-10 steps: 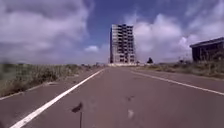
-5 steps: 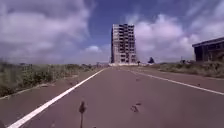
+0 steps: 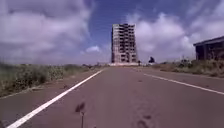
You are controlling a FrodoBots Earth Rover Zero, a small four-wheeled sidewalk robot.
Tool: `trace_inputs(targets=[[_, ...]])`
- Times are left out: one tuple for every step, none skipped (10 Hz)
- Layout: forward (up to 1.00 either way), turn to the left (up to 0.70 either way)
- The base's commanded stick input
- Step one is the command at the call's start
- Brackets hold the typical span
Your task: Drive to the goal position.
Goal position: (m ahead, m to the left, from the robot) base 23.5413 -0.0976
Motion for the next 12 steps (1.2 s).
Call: trace_inputs(targets=[[0.85,0.0],[0.85,0.0],[0.85,0.0],[0.85,0.0],[0.85,0.0],[0.85,0.0],[0.85,0.0],[0.85,0.0],[0.85,0.0],[0.85,0.0],[0.85,0.0],[0.85,0.0]])
